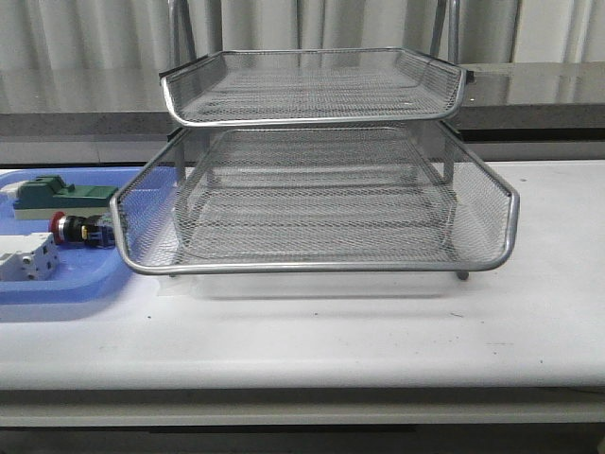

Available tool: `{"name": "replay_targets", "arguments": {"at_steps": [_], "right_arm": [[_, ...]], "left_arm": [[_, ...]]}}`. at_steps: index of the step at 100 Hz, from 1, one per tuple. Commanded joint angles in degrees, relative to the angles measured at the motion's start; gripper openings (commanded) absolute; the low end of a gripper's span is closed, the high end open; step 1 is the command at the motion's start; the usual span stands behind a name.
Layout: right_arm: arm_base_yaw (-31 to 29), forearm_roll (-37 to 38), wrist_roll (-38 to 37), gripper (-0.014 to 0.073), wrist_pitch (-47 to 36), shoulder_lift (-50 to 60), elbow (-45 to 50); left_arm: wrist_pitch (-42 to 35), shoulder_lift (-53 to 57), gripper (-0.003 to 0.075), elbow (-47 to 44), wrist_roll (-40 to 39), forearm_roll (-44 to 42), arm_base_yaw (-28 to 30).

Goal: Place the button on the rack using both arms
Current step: 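Release the pulled-out tier and withdraw the right gripper, then lower the left gripper onto the red push button in the blue tray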

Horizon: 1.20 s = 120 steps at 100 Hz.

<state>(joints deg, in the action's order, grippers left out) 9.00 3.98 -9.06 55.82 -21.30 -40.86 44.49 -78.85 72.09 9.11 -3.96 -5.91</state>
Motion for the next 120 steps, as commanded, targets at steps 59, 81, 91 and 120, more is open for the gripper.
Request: {"name": "replay_targets", "arguments": {"at_steps": [59, 81, 91, 120], "right_arm": [[-0.08, 0.76, 0.04, -0.007, -3.29, -0.47, -1.91], [-0.08, 0.76, 0.04, -0.007, -3.29, -0.47, -1.91], [-0.08, 0.76, 0.04, -0.007, -3.29, -0.47, -1.91], [-0.08, 0.76, 0.04, -0.007, -3.29, -0.47, -1.91]], "left_arm": [[-1.54, -4.55, 0.0503, 5.08, 4.78, 1.48, -0.48], [-0.75, -11.24, 0.0503, 11.5, 14.3, 3.01, -0.48], [1.21, -16.07, 0.0503, 15.78, 18.9, 4.97, -0.48], [8.05, -30.46, 0.0503, 27.97, 32.59, 9.58, -0.48]]}}
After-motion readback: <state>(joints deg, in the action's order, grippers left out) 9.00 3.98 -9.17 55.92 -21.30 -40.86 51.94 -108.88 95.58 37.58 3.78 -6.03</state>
